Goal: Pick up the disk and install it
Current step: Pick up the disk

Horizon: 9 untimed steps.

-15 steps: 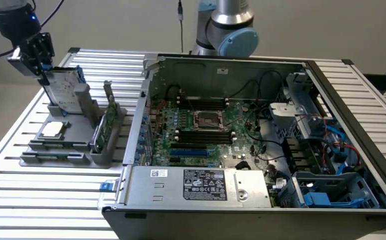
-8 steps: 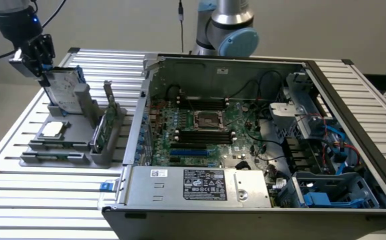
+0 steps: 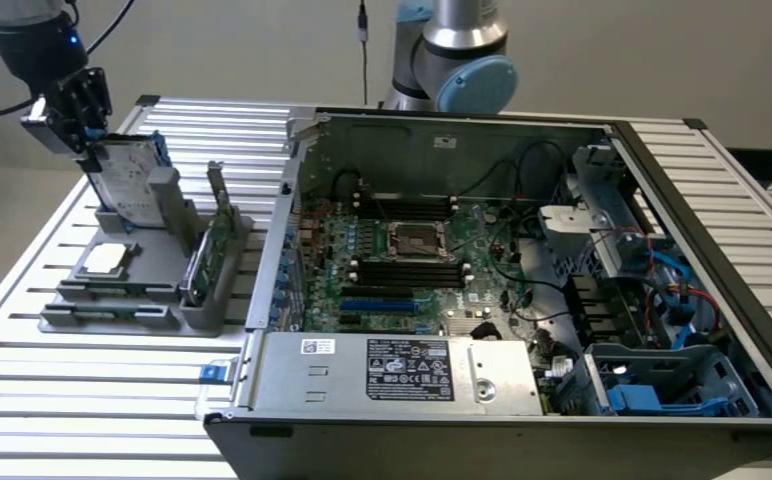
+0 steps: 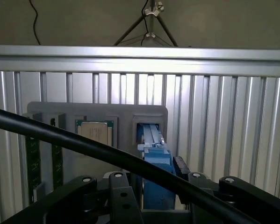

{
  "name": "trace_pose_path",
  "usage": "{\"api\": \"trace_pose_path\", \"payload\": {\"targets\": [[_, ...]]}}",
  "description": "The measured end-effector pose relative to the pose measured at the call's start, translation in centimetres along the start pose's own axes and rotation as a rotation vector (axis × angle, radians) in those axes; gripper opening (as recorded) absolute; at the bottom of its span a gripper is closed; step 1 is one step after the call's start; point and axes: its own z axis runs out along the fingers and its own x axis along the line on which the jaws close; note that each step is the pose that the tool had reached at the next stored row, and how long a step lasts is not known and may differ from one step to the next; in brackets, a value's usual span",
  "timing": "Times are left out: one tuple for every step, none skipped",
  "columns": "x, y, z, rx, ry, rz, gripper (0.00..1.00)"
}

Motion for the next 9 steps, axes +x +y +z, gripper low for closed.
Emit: {"api": "trace_pose_path", "payload": {"targets": [[-0.01,0.00,0.00,-0.0015,-0.0001,0.001,0.47],[-0.02,0.00,0.01,-0.0031,-0.0001,0.001,0.47],[-0.02,0.00,0.00,-0.0046,-0.0001,0.001,0.47],[-0.03,0.00,0.00,-0.0064,-0.0001,0.001,0.47],[-0.03,0.00,0.00,-0.0075,-0.0001,0.002,0.47],[-0.03,0.00,0.00,-0.0091,-0.0002,0.002,0.45],[-0.03,0.00,0.00,-0.0104,-0.0001,0.002,0.45],[-0.03,0.00,0.00,-0.0118,-0.0001,0.002,0.38],[-0.03,-0.01,0.00,-0.0138,-0.0001,0.003,0.38]]}}
